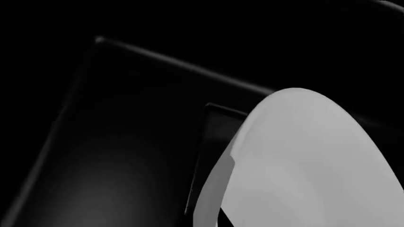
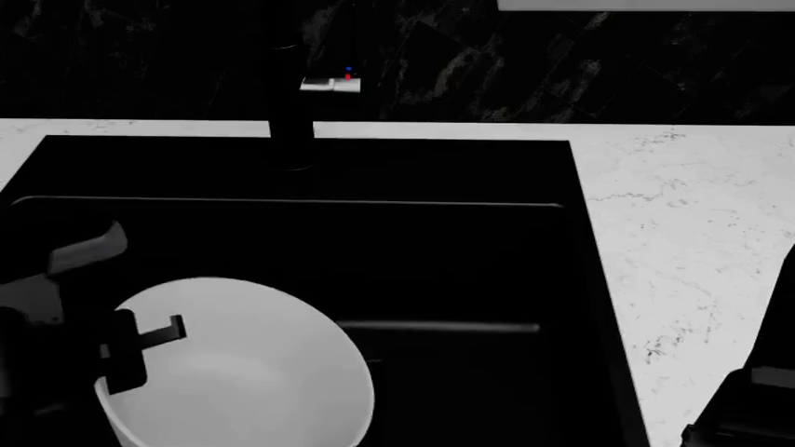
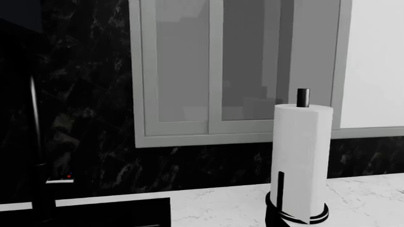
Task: Move the fresh-baked cupcake off the tray onto the counter, and place the bowl used for mixing into the sink.
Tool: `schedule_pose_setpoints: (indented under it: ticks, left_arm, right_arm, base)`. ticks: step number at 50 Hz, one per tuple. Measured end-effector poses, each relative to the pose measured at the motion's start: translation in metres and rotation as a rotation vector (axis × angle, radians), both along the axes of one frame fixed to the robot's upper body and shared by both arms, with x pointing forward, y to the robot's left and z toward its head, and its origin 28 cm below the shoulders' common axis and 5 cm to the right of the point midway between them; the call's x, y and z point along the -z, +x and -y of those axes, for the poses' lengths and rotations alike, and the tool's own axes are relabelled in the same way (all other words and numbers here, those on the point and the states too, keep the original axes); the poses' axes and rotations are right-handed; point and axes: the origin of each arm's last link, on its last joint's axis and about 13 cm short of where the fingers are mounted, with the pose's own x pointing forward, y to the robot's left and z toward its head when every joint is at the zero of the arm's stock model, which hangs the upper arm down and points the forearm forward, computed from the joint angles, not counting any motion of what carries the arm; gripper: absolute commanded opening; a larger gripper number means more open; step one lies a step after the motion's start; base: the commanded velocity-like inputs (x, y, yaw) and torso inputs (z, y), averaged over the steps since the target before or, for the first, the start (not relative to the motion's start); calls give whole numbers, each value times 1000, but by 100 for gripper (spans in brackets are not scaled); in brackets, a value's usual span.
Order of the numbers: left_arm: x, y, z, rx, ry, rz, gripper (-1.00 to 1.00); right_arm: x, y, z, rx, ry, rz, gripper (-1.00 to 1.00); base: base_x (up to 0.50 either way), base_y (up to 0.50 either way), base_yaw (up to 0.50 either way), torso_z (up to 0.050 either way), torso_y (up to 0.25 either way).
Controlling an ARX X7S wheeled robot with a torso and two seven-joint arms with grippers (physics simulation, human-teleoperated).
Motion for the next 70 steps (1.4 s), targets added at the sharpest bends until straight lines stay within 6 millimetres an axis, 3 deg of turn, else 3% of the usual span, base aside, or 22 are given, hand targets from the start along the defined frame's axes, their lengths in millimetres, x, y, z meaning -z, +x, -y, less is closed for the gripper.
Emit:
schedule_pose_setpoints:
  ticks: [24, 25, 40, 45, 50, 60, 70]
  left_arm:
    - [5, 22, 3, 68, 134, -25, -100]
    - [5, 22, 3, 71, 135, -26, 100]
    - [-4, 21, 4, 78, 142, -14, 100]
    - [-23, 14, 1, 77, 145, 54, 100]
    - [-57, 1, -4, 73, 133, 163, 100]
    - [-135, -50, -20, 77, 136, 465, 100]
    - [-180, -122, -35, 75, 204, 808, 100]
  right_arm:
    - [-1, -3, 0, 0, 4, 7, 100]
    - [-1, -3, 0, 0, 4, 8, 100]
    - [-2, -6, -1, -3, 1, 13, 100]
    - [-2, -6, -2, -6, 1, 13, 100]
    - [-2, -5, -2, -10, 1, 12, 100]
    - [-3, -1, -4, -18, 2, 7, 100]
    - [-3, 0, -5, -26, -2, 10, 100]
  base:
    - [0, 0, 0, 0, 0]
    - [0, 0, 0, 0, 0]
    - [0, 0, 0, 0, 0]
    - [0, 0, 0, 0, 0]
    - [0, 0, 0, 0, 2]
    - [0, 0, 0, 0, 0]
    - [0, 0, 0, 0, 0]
